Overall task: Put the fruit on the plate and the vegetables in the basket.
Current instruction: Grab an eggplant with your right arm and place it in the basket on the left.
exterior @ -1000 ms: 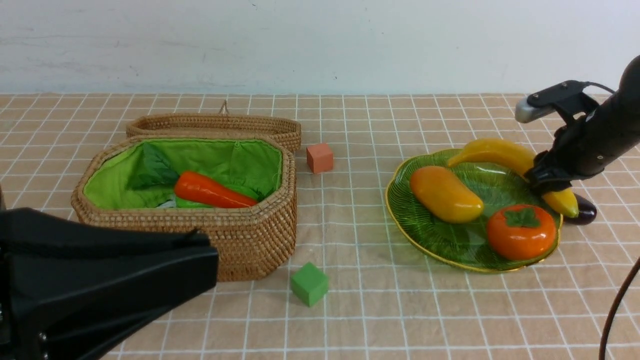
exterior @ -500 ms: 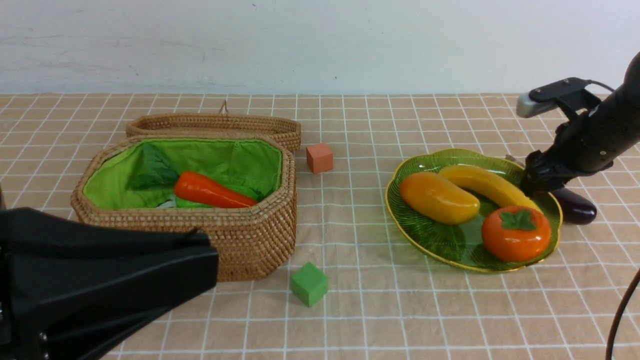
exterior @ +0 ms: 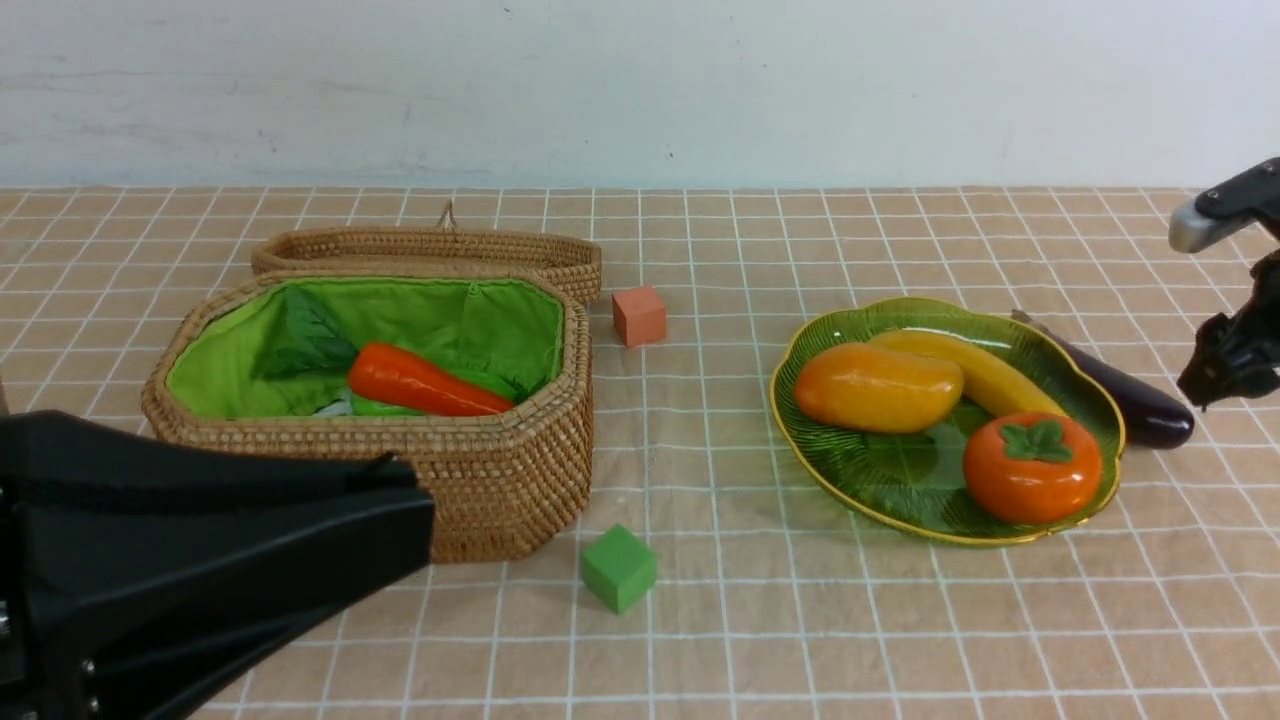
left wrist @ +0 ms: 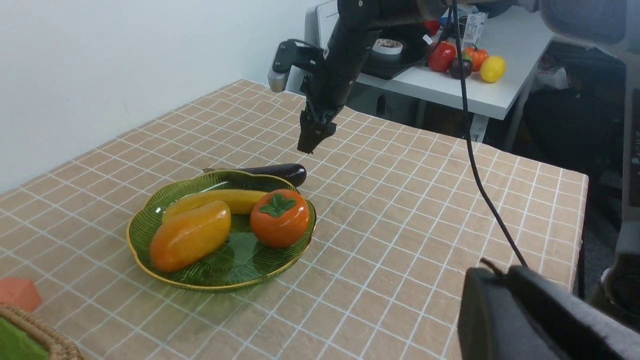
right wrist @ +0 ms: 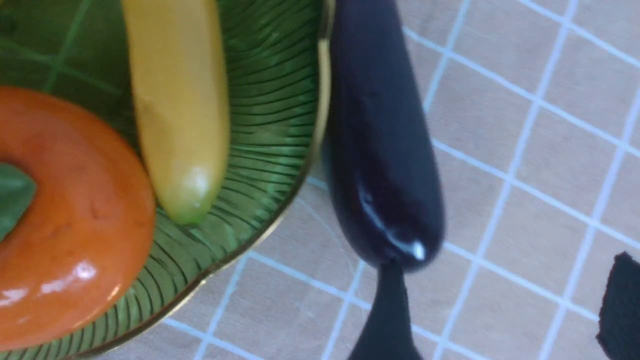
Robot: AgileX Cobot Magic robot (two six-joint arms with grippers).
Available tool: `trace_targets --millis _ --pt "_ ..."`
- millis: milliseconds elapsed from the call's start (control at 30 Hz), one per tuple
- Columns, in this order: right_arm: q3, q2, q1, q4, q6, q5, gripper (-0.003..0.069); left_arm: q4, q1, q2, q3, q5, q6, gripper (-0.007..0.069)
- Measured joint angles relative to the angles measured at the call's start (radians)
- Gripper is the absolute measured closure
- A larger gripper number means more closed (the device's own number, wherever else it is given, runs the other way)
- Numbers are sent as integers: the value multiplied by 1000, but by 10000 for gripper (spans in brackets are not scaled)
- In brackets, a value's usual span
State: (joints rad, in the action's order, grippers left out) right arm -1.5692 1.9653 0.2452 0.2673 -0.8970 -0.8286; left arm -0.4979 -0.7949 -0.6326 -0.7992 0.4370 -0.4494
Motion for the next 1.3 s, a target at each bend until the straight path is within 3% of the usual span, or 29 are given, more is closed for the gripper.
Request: trace_targets --millis 100,233,667,1033,1200,1300 --pt "0 33 3 123 -177 1 132 7 0 0 0 -2 0 597" --pt "0 54 3 143 -242 8 132 12 0 0 0 -3 0 596" --pt "0 120 12 133 -281 58 132 14 0 0 0 -127 0 585" --pt "-2 181 12 204 -427 84 145 14 0 0 0 -146 0 585" --pt "-5 190 14 226 -436 86 231 14 0 0 0 -148 0 585" --pt "-5 190 14 227 -436 89 235 14 0 0 0 -149 0 585"
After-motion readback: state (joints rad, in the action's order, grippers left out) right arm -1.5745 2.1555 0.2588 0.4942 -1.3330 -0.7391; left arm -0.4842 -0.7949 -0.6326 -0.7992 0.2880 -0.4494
